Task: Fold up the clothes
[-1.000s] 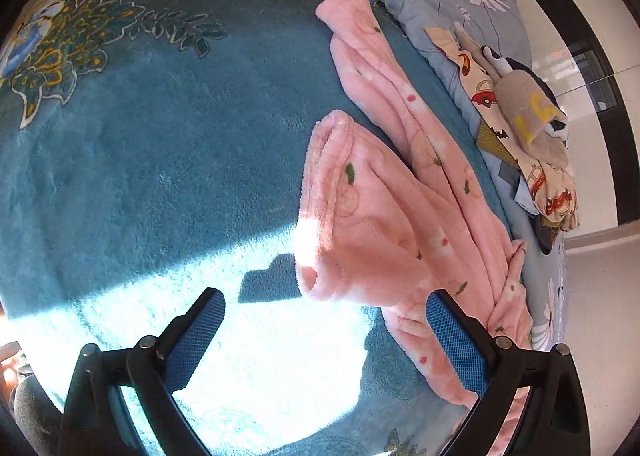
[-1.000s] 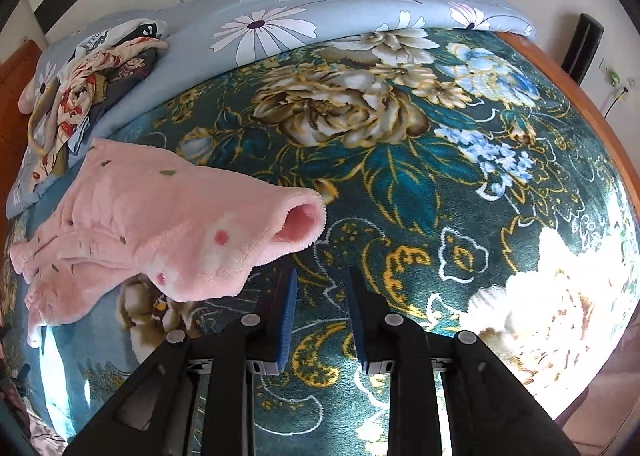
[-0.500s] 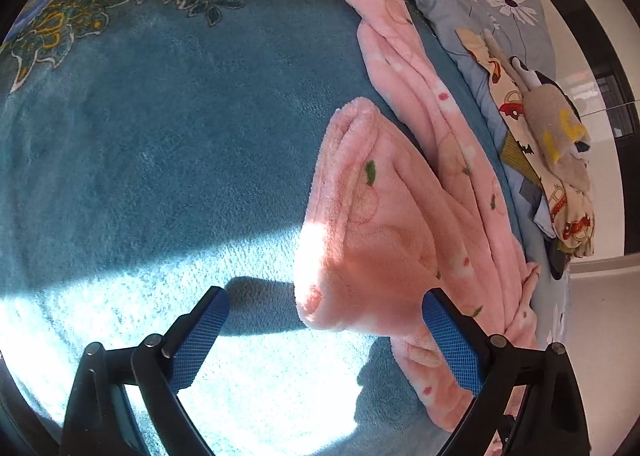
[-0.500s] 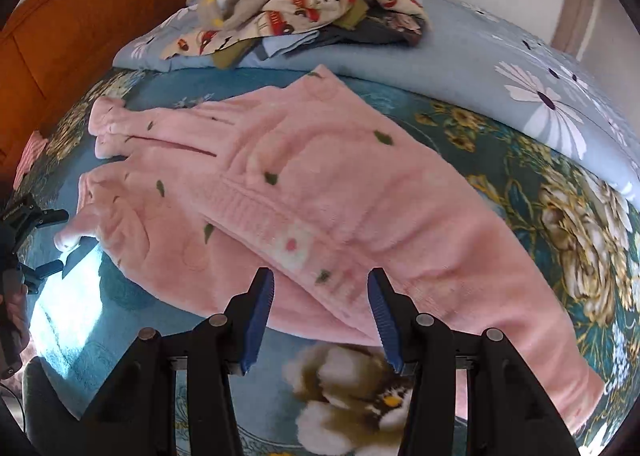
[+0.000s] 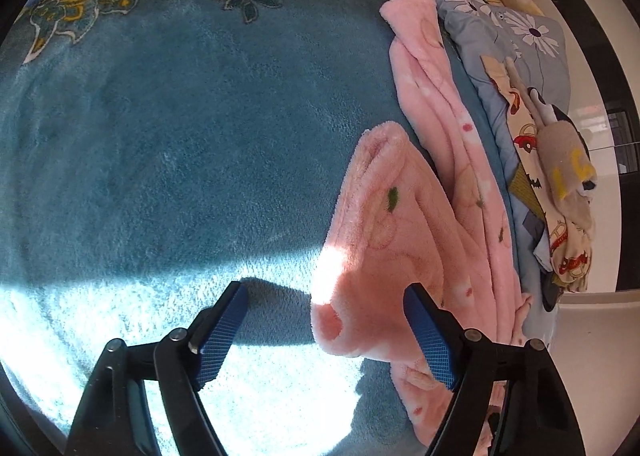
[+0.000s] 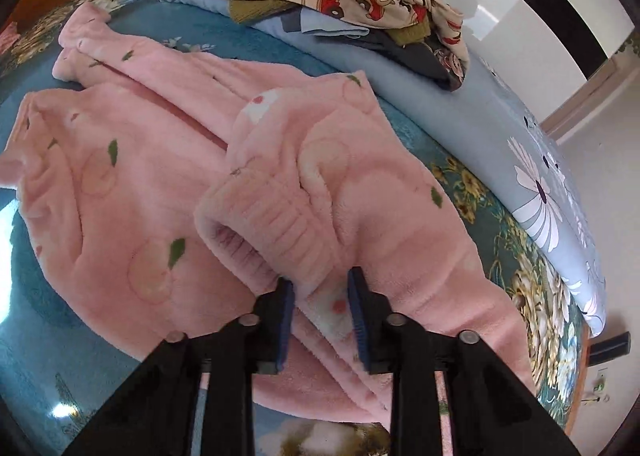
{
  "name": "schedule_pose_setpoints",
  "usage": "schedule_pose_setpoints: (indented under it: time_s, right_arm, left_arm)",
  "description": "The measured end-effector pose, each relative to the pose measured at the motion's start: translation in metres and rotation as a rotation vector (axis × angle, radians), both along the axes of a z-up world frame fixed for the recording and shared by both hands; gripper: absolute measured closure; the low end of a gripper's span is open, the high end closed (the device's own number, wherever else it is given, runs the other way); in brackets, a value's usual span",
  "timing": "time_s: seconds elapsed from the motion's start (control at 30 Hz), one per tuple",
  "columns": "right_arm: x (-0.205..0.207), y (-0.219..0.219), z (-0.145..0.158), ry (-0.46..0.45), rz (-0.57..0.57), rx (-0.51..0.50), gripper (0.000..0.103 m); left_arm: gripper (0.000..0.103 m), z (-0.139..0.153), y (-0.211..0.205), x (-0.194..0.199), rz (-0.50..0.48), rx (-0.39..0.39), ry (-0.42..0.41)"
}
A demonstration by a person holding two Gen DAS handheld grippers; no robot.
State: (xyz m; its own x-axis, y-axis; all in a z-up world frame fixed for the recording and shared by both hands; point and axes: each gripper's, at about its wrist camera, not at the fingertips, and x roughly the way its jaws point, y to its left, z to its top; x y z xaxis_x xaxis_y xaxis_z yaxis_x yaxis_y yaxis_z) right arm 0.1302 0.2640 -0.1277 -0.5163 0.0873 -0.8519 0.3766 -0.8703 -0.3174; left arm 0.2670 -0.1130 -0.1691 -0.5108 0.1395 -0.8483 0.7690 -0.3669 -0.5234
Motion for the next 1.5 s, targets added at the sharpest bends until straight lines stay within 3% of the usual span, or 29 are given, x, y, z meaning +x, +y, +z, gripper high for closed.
schedule_pose_setpoints:
  time_s: [0.17, 0.27, 0.4, 0.47, 0.57, 0.7, 0.87, 0.97, 1.13, 1.23, 1.5]
  right_arm:
    - [-0.028, 0.042, 0.051, 0.027, -0.127, -0.131, 0.097]
    - [-0.056, 0.085, 0.081, 0.097, -0.222, -0.109, 0.098]
    - [-0.101, 0.178, 0.130, 0.224, -0.494, -0.141, 0.098]
    - [-0.119, 0.218, 0.148, 0.250, -0.599, -0.162, 0.098]
    - [-0.134, 0.249, 0.152, 0.232, -0.663, -0.198, 0.097]
    - [-0.128, 0.256, 0.141, 0.164, -0.639, -0.302, 0.093]
    - [-0.086, 0.251, 0.146, 0.205, -0.555, -0.316, 0.055]
    - [-0.049, 0.251, 0.141, 0.186, -0.509, -0.332, 0.053]
    - [0.004, 0.235, 0.083, -0.030, -0.413, -0.371, 0.050]
    - [0.028, 0.230, 0.062, -0.041, -0.396, -0.359, 0.041]
    - [0.023, 0.181, 0.055, -0.008, -0.139, -0.124, 0.041]
  left_arm:
    - [0.053, 0.000, -0.002, 0.002, -0.020, -0.010, -0.023]
    - [0.060, 0.000, -0.003, 0.004, -0.033, -0.002, -0.015]
    - [0.065, 0.001, -0.005, 0.005, -0.048, -0.005, -0.011]
    - [0.067, 0.002, -0.005, 0.004, -0.058, -0.010, -0.012]
    - [0.067, 0.003, -0.004, 0.003, -0.071, -0.010, -0.015]
    - [0.067, 0.006, -0.004, 0.005, -0.090, -0.009, -0.015]
    - [0.067, 0.003, 0.000, 0.004, -0.117, -0.026, -0.025]
    - [0.067, 0.001, 0.007, 0.003, -0.124, -0.029, -0.025]
    - [0.072, -0.002, 0.012, -0.022, -0.142, -0.041, -0.032]
    - [0.076, -0.002, 0.008, -0.027, -0.158, -0.052, -0.042]
    - [0.082, -0.008, 0.011, -0.028, -0.166, -0.034, -0.046]
